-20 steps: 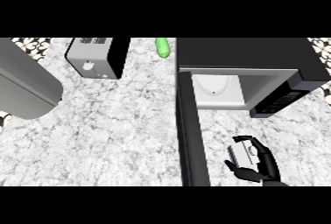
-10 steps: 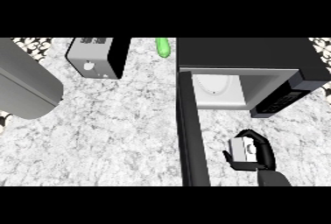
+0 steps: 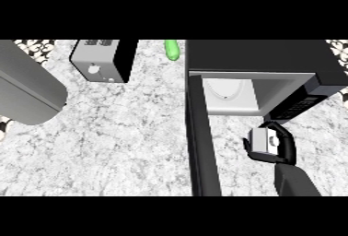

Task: Pick up the milk, place it into the microwave and close the microwave

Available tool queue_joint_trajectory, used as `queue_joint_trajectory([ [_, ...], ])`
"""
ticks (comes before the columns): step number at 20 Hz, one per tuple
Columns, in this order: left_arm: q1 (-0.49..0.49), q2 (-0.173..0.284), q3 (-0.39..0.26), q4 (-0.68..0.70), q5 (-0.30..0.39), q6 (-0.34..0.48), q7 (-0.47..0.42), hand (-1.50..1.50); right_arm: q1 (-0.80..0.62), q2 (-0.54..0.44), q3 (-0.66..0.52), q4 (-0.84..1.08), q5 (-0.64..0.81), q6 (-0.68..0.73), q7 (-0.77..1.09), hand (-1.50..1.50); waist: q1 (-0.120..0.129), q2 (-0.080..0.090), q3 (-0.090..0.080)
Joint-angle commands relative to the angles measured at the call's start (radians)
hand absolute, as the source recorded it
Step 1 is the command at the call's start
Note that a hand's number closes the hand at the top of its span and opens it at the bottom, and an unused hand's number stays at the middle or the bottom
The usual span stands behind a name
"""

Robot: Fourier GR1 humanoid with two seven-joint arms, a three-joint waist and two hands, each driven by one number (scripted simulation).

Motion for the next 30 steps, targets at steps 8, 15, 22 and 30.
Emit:
queue_joint_trajectory([
  [8, 0.077, 0.057, 0.009, -0.055, 0.028, -0.015, -0.059, -1.5, 0.115, 0.016, 0.043, -0.245, -0.027, 0.002, 0.029, 1.5, -0.017, -0.009, -0.002],
  [15, 0.099, 0.056, -0.081, 0.003, -0.026, -0.028, -0.09, -1.5, 0.353, 0.011, 0.118, -0.615, -0.034, 0.038, 0.214, 1.5, -0.025, -0.013, -0.004],
  [22, 0.037, -0.002, -0.063, 0.016, -0.01, 0.035, -0.074, -1.5, 0.549, 0.02, 0.188, -0.971, -0.123, 0.186, 0.369, 1.5, -0.024, -0.008, -0.003],
  [30, 0.122, 0.068, -0.069, -0.084, 0.004, 0.032, -0.072, -1.5, 0.56, 0.111, 0.254, -1.265, -0.25, 0.175, 0.637, 1.5, -0.013, -0.006, -0.002],
])
